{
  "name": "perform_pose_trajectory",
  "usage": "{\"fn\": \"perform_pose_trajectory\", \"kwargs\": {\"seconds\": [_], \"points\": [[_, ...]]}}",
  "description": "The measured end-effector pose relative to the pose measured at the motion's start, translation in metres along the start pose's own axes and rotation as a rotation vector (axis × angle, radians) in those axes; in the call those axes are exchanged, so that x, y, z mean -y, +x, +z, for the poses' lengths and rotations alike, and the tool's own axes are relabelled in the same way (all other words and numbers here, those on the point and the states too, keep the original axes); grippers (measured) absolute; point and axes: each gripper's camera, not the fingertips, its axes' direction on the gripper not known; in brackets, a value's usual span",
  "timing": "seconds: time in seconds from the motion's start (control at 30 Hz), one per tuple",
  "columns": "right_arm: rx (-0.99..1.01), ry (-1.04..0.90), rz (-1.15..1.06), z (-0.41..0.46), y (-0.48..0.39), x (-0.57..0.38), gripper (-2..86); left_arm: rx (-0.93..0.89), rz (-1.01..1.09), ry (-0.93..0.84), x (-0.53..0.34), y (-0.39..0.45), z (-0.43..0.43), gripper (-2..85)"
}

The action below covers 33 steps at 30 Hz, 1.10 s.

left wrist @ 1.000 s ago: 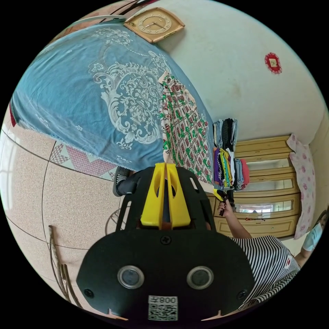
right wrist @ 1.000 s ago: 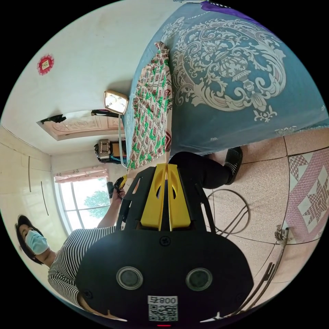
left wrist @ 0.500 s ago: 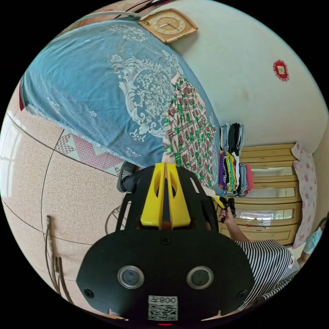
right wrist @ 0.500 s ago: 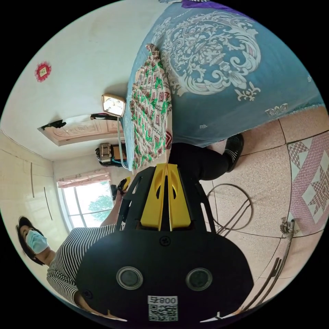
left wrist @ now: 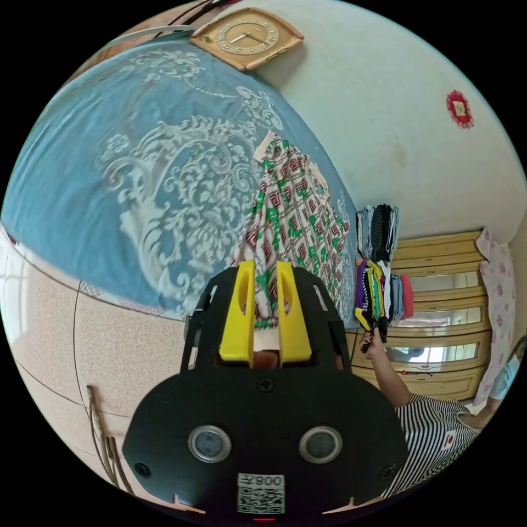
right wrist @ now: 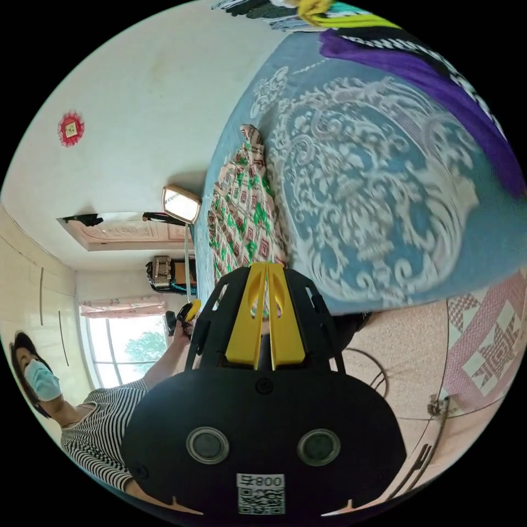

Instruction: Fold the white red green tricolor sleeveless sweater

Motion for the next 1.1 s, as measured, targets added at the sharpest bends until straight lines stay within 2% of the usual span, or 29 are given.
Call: {"fn": "perform_pose_trajectory", "kwargs": {"seconds": [0.13,0.37,0.63,0.73,0.83,0.9,0.93,1.0,1.1], "points": [[-0.071,0.007,-0.076,0.029,-0.028,0.062,1.6,0.058,0.043,0.010,0.080,0.018,0.038,7.5],[-0.187,0.051,-0.179,0.088,-0.061,0.169,4.6,0.275,0.142,0.011,0.209,0.031,0.099,8.0],[-0.213,0.035,-0.196,0.166,-0.077,0.222,2.8,0.395,0.189,-0.012,0.250,0.025,0.138,3.2],[-0.265,0.053,-0.285,0.183,-0.108,0.216,0.8,0.373,0.220,0.082,0.249,0.028,0.114,2.0],[-0.477,0.022,-0.555,0.218,-0.179,0.187,0.3,0.385,0.230,0.115,0.247,0.021,0.097,1.6],[-0.634,-0.094,-0.808,0.274,-0.223,0.152,0.0,0.428,0.227,0.092,0.247,0.012,0.098,1.6],[-0.702,-0.115,-0.852,0.288,-0.229,0.144,-0.1,0.430,0.206,0.077,0.249,0.004,0.101,1.6],[-0.974,0.000,-0.888,0.319,-0.237,0.122,-0.2,0.389,0.148,0.078,0.253,-0.008,0.103,1.6],[-1.096,0.207,-0.865,0.305,-0.238,0.111,-0.1,0.342,0.110,0.105,0.262,-0.020,0.103,1.8]]}}
